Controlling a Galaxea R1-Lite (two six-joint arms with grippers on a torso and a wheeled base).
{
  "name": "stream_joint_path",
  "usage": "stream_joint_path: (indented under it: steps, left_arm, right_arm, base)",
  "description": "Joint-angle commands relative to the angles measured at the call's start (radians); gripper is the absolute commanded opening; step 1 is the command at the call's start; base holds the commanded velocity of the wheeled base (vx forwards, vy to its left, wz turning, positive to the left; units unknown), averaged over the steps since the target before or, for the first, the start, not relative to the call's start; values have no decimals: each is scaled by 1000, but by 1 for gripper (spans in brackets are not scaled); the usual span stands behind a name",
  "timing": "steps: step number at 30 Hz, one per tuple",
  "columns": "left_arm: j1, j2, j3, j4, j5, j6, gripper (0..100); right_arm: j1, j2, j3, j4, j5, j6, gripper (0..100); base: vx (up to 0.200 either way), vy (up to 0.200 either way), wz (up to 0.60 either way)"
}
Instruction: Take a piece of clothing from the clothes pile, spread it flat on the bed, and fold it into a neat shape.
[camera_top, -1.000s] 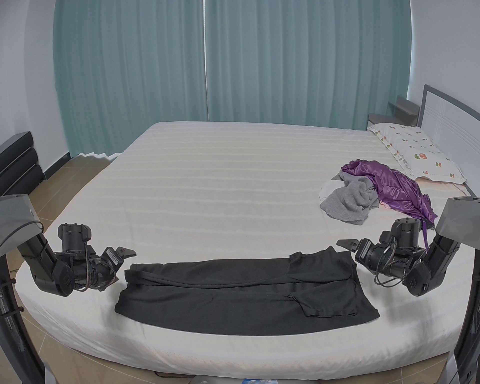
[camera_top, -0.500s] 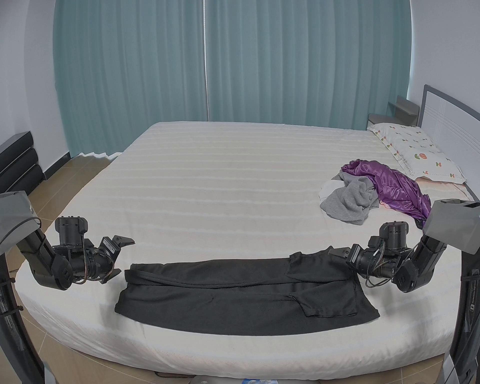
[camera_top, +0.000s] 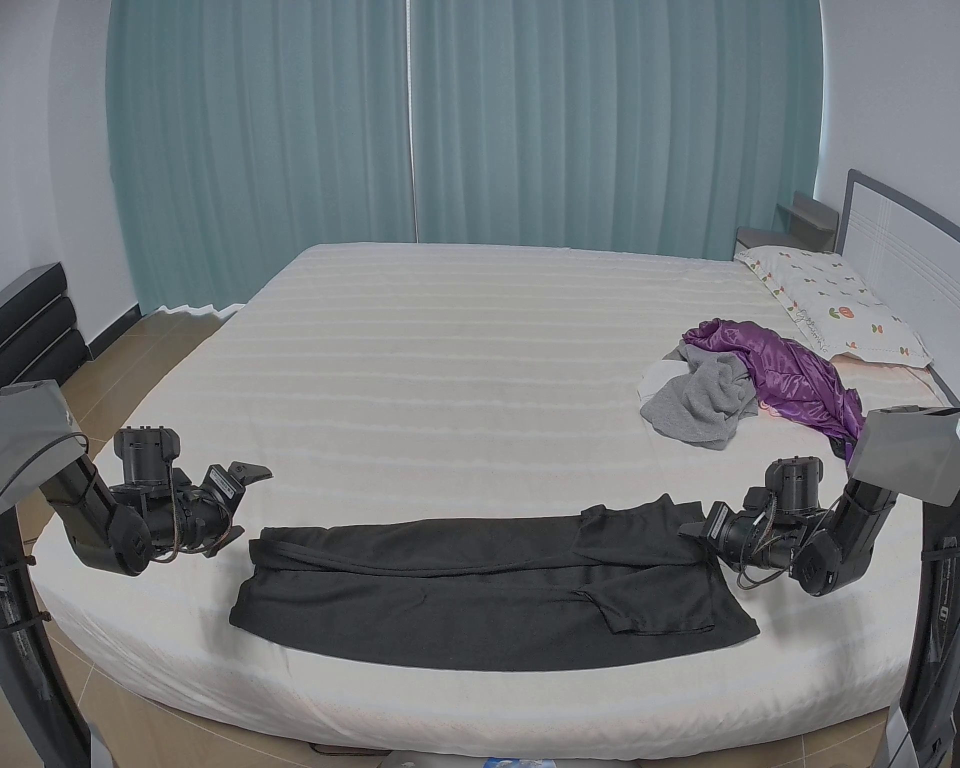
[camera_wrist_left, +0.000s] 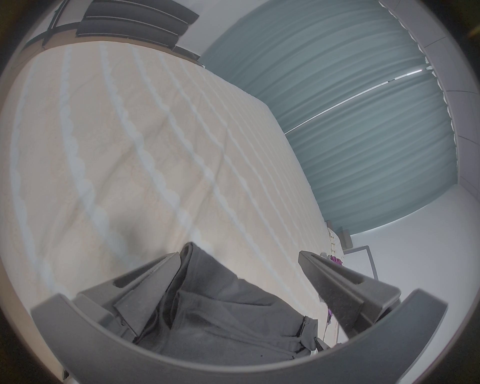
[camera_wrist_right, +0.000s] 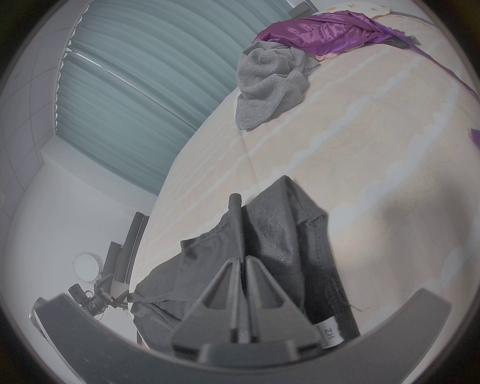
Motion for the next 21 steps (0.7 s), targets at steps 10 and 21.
stream_joint_path:
  steps: [10,21]
  left_arm:
    - [-36,145,-177,-6,12,45,100]
    - [-133,-17,-67,-15,114,-35,100]
  right_arm:
    - [-7,-56,63,-88,2,167,100]
    - [-27,-107,112,-123,-1,273,100]
  base:
    - [0,0,0]
    - [0,0,0]
